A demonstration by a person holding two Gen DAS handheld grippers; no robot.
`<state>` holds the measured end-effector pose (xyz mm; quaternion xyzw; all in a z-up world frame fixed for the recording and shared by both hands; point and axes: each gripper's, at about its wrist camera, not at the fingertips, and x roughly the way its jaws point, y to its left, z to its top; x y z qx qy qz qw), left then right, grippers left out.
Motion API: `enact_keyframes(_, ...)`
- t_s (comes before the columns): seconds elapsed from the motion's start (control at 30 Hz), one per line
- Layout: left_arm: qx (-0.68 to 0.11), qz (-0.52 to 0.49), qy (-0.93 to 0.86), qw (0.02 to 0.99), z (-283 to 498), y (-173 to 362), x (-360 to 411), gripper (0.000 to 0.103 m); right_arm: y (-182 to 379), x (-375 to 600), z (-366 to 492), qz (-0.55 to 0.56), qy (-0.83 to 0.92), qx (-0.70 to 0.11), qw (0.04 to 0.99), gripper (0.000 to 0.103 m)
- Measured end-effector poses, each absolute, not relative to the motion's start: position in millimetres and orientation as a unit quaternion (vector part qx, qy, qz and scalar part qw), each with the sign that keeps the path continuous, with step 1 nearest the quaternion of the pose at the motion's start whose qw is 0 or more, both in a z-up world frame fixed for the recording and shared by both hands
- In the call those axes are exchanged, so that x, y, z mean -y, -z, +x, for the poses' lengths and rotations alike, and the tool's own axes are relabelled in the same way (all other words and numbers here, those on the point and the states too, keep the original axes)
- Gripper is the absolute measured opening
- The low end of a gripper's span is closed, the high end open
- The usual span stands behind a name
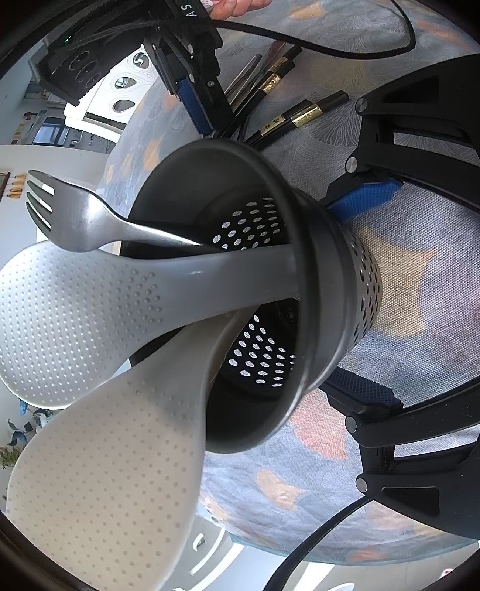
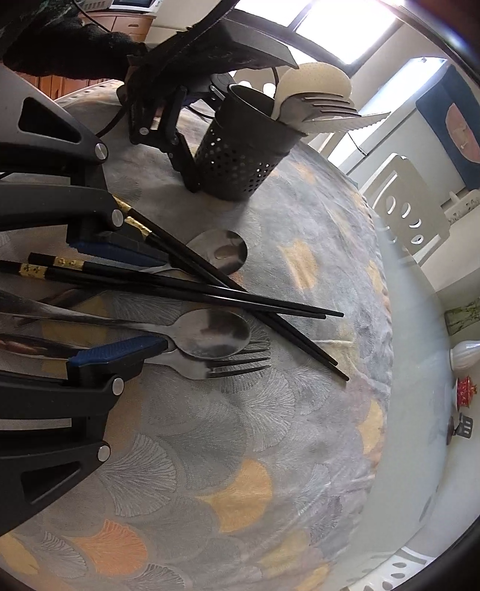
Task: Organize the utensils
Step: 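Position the open right gripper over the black chopsticks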
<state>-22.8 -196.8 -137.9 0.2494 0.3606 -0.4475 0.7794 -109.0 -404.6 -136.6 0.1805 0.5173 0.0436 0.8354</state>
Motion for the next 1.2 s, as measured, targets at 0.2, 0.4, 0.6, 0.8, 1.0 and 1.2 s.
enact_keyframes(0.2,-0.360,0.250,0.447,0.780,-25,139,198,0.075,137,403,-107,0.170,-0.037,-0.514,0.840,0.030)
enact_keyframes(0.4,-0.360,0.250,0.447,0.780,-25,139,198,0.075,135,404,-111,0.171,-0.038,-0.504,0.846,0.019)
enact_keyframes(0.6,-0.360,0.250,0.447,0.780,-25,139,198,0.075,132,405,-117,0.173,-0.042,-0.500,0.848,0.014)
enact_keyframes(0.8,-0.360,0.251,0.447,0.780,-25,139,198,0.076,121,403,-121,0.166,-0.044,-0.486,0.857,0.013)
enact_keyframes(1.0,-0.359,0.251,0.447,0.780,-26,138,198,0.076,127,406,-117,0.177,-0.044,-0.502,0.845,0.013)
enact_keyframes(1.2,-0.359,0.251,0.447,0.780,-26,138,198,0.076,129,406,-117,0.175,-0.040,-0.506,0.844,0.013)
